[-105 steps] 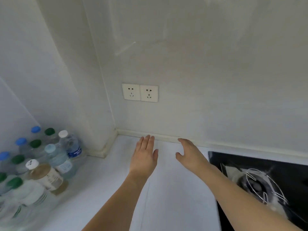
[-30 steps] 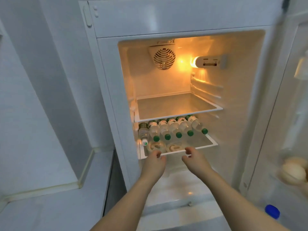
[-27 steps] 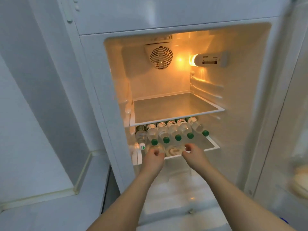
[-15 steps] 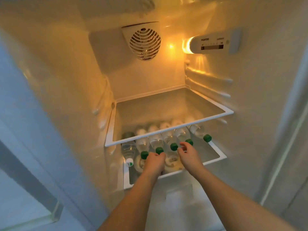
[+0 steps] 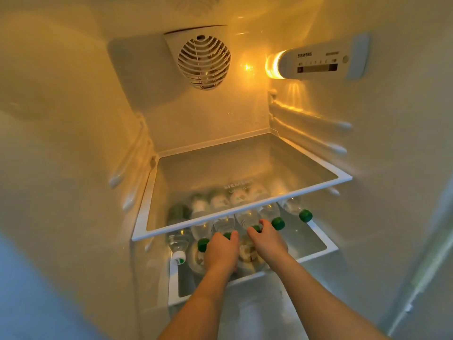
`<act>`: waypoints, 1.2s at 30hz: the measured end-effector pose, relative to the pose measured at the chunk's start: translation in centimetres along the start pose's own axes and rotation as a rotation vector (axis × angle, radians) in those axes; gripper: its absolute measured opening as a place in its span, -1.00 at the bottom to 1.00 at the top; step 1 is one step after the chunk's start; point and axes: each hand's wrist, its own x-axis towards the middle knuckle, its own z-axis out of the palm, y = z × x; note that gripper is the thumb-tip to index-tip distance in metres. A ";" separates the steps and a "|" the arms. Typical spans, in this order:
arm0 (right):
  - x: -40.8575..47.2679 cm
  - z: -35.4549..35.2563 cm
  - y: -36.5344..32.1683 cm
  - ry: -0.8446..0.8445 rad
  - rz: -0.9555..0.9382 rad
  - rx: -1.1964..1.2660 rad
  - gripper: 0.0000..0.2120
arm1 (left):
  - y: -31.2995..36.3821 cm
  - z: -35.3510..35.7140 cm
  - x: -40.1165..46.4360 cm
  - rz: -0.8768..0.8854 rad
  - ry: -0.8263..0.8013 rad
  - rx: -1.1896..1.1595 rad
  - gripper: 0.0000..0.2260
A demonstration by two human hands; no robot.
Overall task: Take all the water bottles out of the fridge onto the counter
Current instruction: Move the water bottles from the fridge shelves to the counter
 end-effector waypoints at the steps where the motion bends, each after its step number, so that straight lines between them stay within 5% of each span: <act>1: -0.3 -0.1 0.0 0.004 -0.016 0.031 -0.45 | 0.0 0.1 -0.1 0.004 -0.002 0.007 -0.64; 6: -3.3 -1.0 0.8 0.098 -0.104 0.311 -0.44 | -0.3 -0.2 -2.5 -0.017 -0.140 -0.096 -0.72; 10: -5.9 -2.4 1.4 0.228 -0.160 0.441 -0.49 | -1.3 -0.7 -5.6 0.043 -0.102 -0.084 -0.72; 16: -8.9 -5.5 0.1 0.417 -0.285 0.462 -0.86 | -1.6 -3.6 -8.7 0.196 0.174 0.028 -0.67; 25: -9.2 -7.5 -1.7 0.476 -0.493 0.372 -0.79 | 1.2 -7.0 -9.9 0.636 0.527 0.151 -0.76; 29: -9.2 -7.1 -1.3 0.379 -0.545 0.616 -0.80 | 1.2 -7.4 -10.4 0.793 0.635 0.154 -0.77; 33: -9.0 -6.5 -1.1 0.354 -0.468 0.836 -0.79 | -0.2 -5.9 -10.8 0.756 0.584 -0.035 -0.57; 36: -9.1 -5.9 -1.0 0.372 -0.352 0.902 -0.82 | -1.7 -4.8 -10.5 0.766 0.497 -0.368 -0.70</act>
